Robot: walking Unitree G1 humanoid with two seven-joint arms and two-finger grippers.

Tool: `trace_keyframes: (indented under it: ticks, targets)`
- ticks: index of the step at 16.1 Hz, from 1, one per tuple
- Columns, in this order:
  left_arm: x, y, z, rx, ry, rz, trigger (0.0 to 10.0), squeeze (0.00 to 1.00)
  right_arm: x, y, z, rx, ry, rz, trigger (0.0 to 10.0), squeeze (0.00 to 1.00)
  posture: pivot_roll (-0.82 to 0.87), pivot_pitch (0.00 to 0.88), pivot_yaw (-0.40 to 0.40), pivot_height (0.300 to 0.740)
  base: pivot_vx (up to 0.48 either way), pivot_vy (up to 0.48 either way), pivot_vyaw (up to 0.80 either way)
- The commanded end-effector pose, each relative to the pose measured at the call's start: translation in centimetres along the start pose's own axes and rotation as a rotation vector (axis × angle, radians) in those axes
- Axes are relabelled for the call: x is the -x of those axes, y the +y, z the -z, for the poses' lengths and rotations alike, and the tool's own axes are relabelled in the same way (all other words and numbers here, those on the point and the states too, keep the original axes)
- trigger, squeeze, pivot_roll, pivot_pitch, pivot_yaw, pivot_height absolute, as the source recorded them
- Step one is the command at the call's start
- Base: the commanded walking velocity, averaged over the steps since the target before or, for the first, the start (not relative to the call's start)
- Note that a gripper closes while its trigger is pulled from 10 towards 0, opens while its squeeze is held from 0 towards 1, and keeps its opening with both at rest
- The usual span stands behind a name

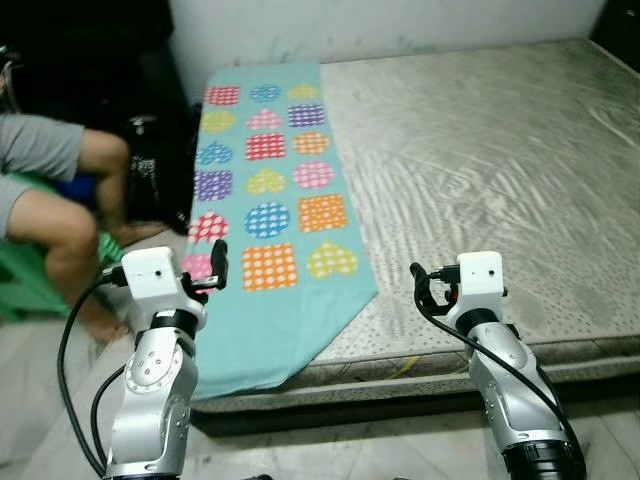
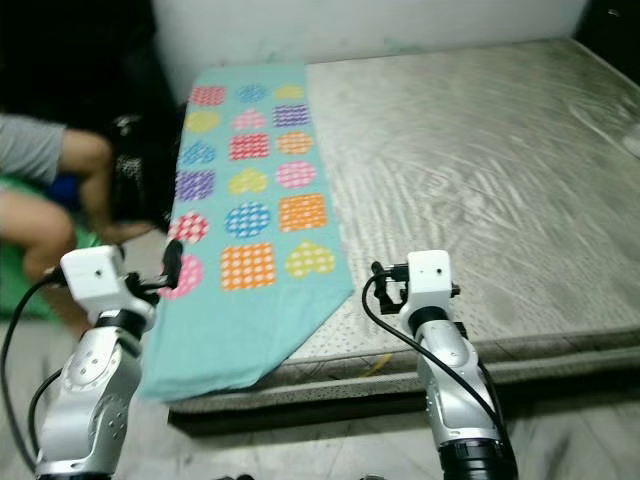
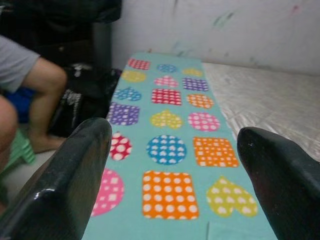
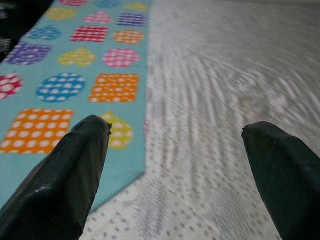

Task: Clean up the room

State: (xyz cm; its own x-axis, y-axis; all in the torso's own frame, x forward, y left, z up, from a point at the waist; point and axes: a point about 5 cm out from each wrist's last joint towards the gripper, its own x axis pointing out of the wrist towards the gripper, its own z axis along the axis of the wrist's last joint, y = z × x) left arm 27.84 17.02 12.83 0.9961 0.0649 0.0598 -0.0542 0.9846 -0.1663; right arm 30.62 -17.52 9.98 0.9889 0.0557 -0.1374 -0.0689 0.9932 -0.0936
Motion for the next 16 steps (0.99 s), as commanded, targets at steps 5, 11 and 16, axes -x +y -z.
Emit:
trace_keyframes:
  ticks: [5,11,16]
  targets:
    - [0.22,0.54,0.16,-0.006,0.013,-0.018,10.0,0.0,-0.34,0.51,-0.45,0.001,-0.012,-0.02,10.0,0.0,-0.14,0.116,0.069,0.74,0.0,0.0,0.56]
    - [0.22,0.54,0.16,-0.006,0.013,-0.018,10.0,0.0,-0.34,0.51,-0.45,0.001,-0.012,-0.02,10.0,0.0,-0.14,0.116,0.069,0.74,0.0,0.0,0.56]
    - [0.22,0.54,0.16,-0.006,0.013,-0.018,10.0,0.0,-0.34,0.51,-0.45,0.001,-0.012,-0.02,10.0,0.0,-0.14,0.116,0.069,0.74,0.0,0.0,0.56]
